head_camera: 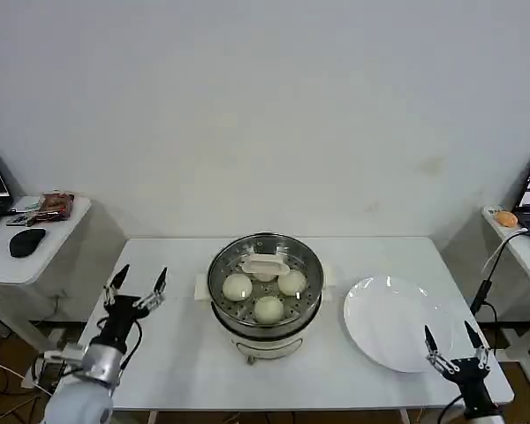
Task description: Take steamed baozi put them in steamer then cover it.
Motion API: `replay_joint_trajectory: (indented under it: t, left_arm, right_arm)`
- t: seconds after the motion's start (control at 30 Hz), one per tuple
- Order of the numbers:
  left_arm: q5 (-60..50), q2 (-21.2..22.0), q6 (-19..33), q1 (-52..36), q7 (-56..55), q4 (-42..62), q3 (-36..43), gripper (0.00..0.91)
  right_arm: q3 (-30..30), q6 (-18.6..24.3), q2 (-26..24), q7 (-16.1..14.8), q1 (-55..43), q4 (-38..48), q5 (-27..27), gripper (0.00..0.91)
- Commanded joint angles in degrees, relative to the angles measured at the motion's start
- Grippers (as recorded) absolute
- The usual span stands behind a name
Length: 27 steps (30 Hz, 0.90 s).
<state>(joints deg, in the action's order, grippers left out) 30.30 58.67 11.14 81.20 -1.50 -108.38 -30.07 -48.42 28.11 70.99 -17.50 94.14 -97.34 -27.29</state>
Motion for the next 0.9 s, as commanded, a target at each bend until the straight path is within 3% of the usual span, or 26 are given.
replay_joint_trajectory:
  t: [0.03,0.57,0.9]
  left_arm:
    - [-6.8,0.6,10.4,9.2,-1.0,2.8,1.2,0.907]
    - [-8.1,0.6,9.9,9.3,-2.3,5.2,3.2,0.907]
    - [-8.1,0.6,8.9,9.2,-2.4,4.7,2.9,0.907]
  right_arm:
    - [0.3,-0.7,-0.3,0.6,1.8,0.7,-4.1,0.907]
    - [0.7,-2.9,-1.1,-0.2,2.1,0.8,-4.6,0.907]
    - [2.5,-5.4,-0.4,1.9,0.3,0.5,-1.8,0.907]
